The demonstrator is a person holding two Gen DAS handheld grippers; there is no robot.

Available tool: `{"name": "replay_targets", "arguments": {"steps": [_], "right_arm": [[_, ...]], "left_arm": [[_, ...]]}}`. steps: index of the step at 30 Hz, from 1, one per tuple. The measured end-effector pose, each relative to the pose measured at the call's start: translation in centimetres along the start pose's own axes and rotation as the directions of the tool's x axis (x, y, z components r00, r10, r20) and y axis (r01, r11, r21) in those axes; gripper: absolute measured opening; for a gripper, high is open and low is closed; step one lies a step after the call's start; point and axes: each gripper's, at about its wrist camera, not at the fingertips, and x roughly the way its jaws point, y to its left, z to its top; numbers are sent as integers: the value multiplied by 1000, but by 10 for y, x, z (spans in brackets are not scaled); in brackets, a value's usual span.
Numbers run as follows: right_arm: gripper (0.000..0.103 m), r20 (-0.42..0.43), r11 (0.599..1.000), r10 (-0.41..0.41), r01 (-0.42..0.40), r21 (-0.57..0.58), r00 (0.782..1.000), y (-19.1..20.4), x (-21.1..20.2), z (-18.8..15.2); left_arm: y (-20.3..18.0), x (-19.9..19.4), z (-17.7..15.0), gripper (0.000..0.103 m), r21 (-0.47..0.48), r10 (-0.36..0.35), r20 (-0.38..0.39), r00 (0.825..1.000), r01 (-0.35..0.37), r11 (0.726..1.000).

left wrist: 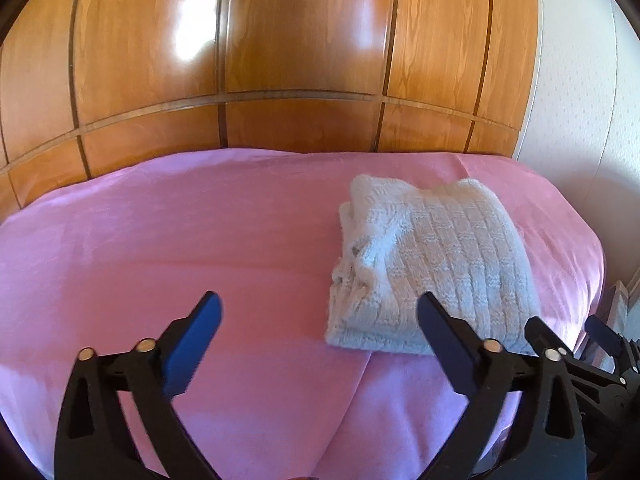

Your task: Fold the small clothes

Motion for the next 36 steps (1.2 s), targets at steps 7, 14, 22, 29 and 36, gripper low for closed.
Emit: {"name": "replay_targets", "arguments": {"steps": [7, 14, 22, 29, 36], "right_arm": [[101, 7, 1000, 1, -1, 11, 1000, 1, -3, 2], [101, 9, 1000, 15, -15, 1, 1000, 3, -4, 0], [101, 18, 1000, 25, -24, -10, 1000, 6, -5, 0], [101, 31, 999, 27, -26, -21, 999, 8, -8, 1], [101, 29, 999, 30, -29, -24, 999, 8, -7, 1]], "left_arm": [[-2, -6, -3, 99, 4, 15, 2, 1000, -15, 1000], [-4, -10, -5, 99, 4, 13, 11, 1000, -13, 1000], [-7, -12, -6, 99, 25, 36, 32, 999, -37, 999], [-6, -13, -4, 99, 22, 37, 32, 999, -38, 999], [-5, -14, -5, 99, 24, 40, 40, 998, -41, 999]]}}
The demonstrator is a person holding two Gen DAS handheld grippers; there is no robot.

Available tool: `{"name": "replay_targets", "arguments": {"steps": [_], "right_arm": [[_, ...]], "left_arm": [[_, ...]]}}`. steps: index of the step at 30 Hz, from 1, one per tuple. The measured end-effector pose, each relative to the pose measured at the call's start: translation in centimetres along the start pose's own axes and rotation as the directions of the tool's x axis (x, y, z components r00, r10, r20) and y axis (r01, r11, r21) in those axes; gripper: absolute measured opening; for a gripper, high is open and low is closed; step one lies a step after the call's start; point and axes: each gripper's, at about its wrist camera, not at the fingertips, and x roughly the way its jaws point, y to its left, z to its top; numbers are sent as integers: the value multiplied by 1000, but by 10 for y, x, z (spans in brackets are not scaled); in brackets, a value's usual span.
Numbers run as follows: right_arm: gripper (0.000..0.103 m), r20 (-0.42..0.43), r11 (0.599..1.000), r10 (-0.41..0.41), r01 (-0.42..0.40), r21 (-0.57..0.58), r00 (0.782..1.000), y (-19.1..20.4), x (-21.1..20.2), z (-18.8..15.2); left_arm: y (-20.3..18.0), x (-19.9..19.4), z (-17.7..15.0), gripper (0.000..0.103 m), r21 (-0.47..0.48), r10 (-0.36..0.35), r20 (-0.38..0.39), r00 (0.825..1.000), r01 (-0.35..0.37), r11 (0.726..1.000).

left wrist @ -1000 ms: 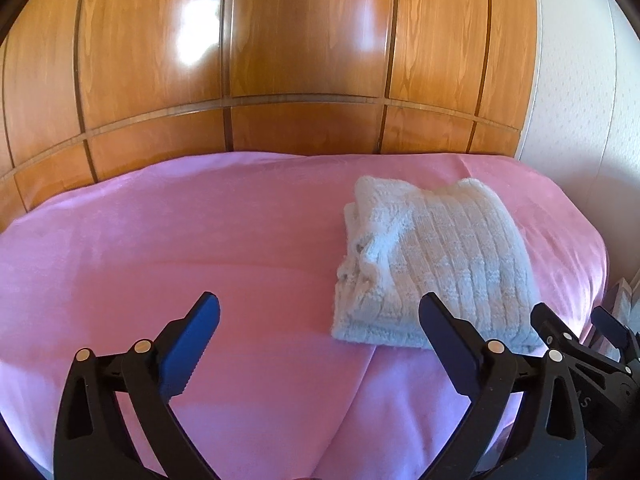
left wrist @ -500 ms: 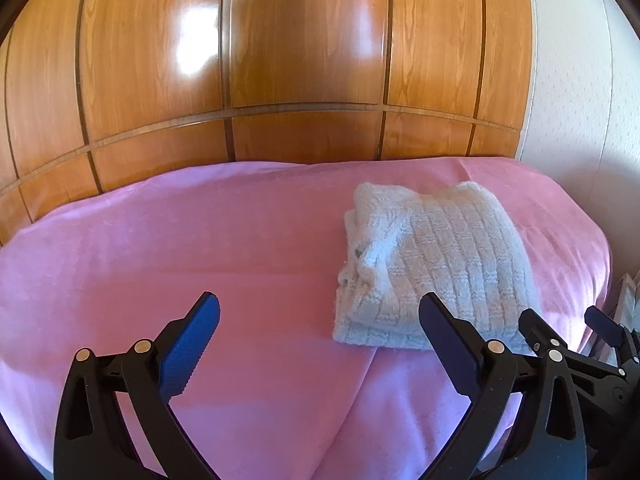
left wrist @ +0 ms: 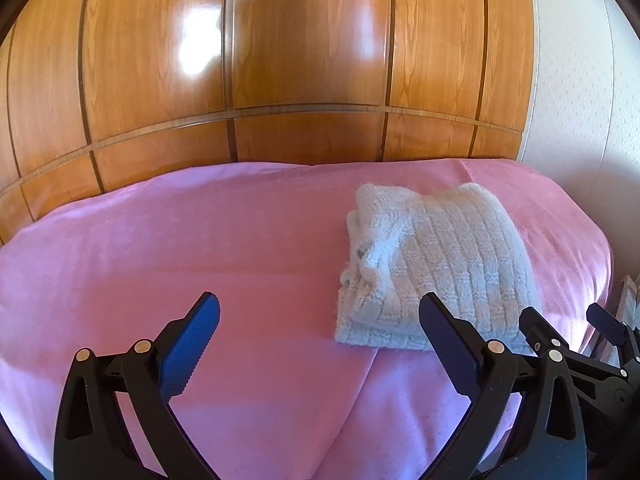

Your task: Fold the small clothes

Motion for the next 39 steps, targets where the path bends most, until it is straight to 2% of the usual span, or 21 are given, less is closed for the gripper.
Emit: {"name": "replay_targets", "arguments": {"steps": [22, 39], "right_arm": [[101, 22, 1000, 9, -9, -10, 1000, 7, -6, 0], [101, 9, 1000, 16, -16, -22, 1000, 11, -3, 0]], "left_arm": [[11, -9, 1, 99, -38, 13, 42, 999, -11, 999], [7, -8, 0, 99, -41, 2, 36, 999, -1, 999]]}}
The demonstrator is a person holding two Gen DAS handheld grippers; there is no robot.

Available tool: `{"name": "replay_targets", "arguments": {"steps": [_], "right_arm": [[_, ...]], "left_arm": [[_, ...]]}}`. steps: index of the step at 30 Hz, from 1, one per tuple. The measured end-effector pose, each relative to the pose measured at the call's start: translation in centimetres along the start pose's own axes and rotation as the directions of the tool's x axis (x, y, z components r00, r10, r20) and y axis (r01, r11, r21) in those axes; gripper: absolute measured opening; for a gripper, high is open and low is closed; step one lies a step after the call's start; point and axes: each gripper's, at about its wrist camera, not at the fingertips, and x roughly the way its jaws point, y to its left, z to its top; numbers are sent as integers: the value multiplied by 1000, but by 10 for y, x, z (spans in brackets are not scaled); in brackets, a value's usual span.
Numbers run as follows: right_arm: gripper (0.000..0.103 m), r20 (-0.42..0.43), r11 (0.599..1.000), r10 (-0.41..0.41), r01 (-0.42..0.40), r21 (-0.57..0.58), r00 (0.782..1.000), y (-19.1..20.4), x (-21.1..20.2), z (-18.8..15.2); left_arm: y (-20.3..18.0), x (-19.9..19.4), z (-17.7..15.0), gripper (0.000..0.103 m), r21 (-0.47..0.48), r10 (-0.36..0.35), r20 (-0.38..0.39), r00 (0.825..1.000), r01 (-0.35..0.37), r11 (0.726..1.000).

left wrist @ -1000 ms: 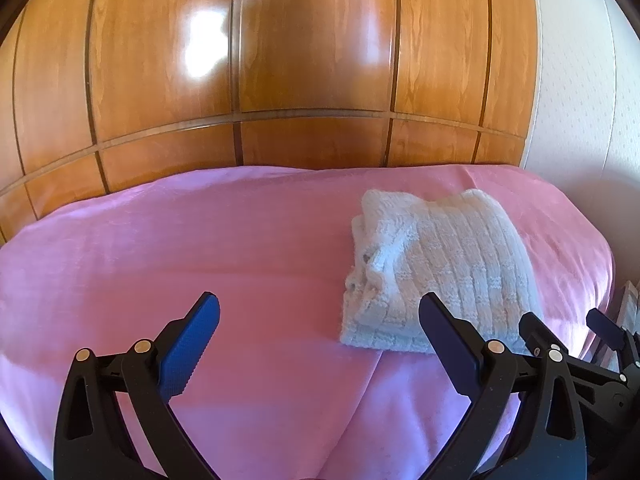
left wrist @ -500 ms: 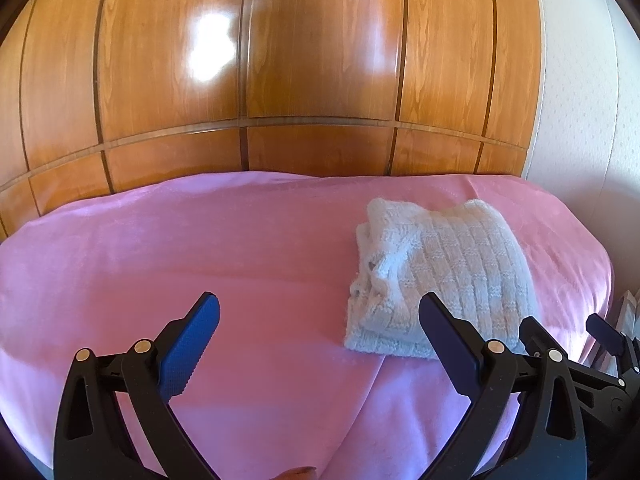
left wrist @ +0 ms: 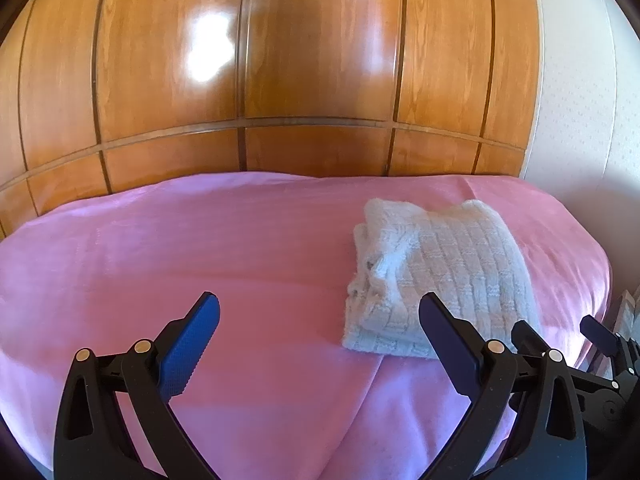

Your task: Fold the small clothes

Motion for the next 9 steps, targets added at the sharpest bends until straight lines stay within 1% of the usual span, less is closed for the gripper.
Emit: {"name": "replay_targets", "arguments": {"steps": [1, 2, 5, 7, 9], "right_arm": [[101, -2, 1000, 3, -3, -1, 1000, 0, 1, 0], [101, -2, 1000, 7, -7, -1, 1000, -1, 2, 1], [101, 7, 1000, 21, -21, 13, 1000, -8, 5, 7], [101, -2, 997, 41, -41, 64, 999, -24, 12, 18], [101, -20, 991, 30, -27, 130, 999, -49, 30, 34]], "left_arm": [[1, 3, 0, 99, -5, -11, -19, 1000, 11, 1000], [2, 6, 0, 99, -14, -9, -31, 999, 8, 1000], [4, 14, -3, 99, -26, 18, -57, 998, -20, 999], [8, 21, -5, 99, -26, 33, -75, 997, -35, 999], [16, 28, -7, 99, -27, 41, -97, 994, -44, 999]]}}
